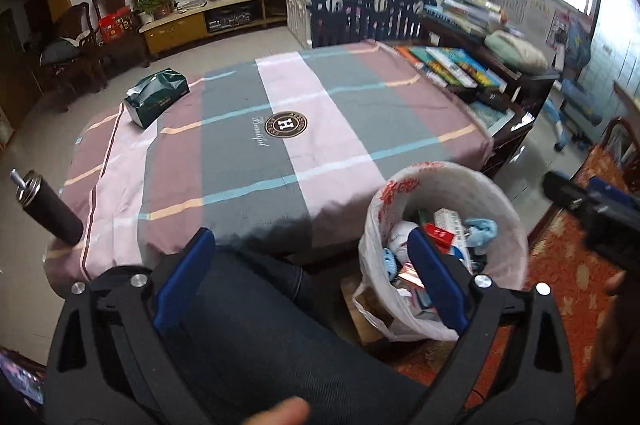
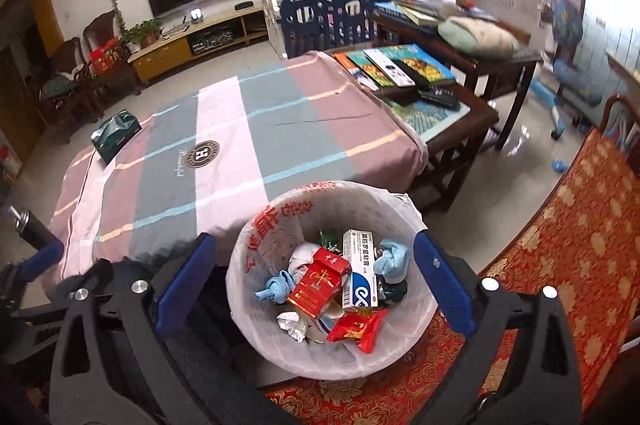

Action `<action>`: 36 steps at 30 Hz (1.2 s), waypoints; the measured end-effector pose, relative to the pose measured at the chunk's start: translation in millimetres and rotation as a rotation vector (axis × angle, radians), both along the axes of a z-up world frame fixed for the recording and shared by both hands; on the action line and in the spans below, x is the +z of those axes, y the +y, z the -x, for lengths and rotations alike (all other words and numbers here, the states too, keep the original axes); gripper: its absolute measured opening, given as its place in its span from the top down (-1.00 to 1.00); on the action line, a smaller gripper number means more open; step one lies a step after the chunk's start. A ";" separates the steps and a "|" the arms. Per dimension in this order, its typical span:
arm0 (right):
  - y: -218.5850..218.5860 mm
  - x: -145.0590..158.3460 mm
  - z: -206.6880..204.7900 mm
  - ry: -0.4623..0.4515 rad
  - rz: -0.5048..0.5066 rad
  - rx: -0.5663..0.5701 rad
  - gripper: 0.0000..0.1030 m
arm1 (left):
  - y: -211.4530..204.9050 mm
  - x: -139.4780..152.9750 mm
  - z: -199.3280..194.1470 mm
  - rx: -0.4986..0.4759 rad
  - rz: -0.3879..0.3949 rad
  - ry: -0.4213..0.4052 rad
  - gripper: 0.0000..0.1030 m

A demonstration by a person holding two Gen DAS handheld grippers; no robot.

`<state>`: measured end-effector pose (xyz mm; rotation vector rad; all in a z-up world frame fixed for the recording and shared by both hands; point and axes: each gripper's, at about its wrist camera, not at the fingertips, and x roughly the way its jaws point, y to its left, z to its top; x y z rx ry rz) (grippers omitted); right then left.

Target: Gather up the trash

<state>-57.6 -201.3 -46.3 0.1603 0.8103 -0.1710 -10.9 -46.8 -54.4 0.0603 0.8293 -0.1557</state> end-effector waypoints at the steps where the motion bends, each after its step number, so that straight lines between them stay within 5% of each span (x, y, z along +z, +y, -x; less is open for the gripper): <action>1: 6.5 3.6 5.6 -0.004 0.020 -0.004 -0.89 | 6.9 7.3 11.0 -0.005 0.009 -0.018 -0.88; 4: 16.4 13.0 16.5 -0.020 0.032 -0.029 -0.93 | 15.7 28.3 23.7 0.031 -0.035 -0.049 -0.91; 9: 34.6 36.2 24.5 -0.102 0.081 -0.019 -0.93 | 30.8 57.0 35.3 0.058 0.000 -0.135 -0.94; 15: 47.2 49.5 33.1 -0.172 0.161 0.012 -0.93 | 42.8 58.1 34.5 0.107 -0.001 -0.115 -0.94; 36: 44.4 38.2 28.5 -0.119 0.141 0.007 -0.93 | 29.9 49.0 35.1 0.061 -0.010 -0.091 -0.94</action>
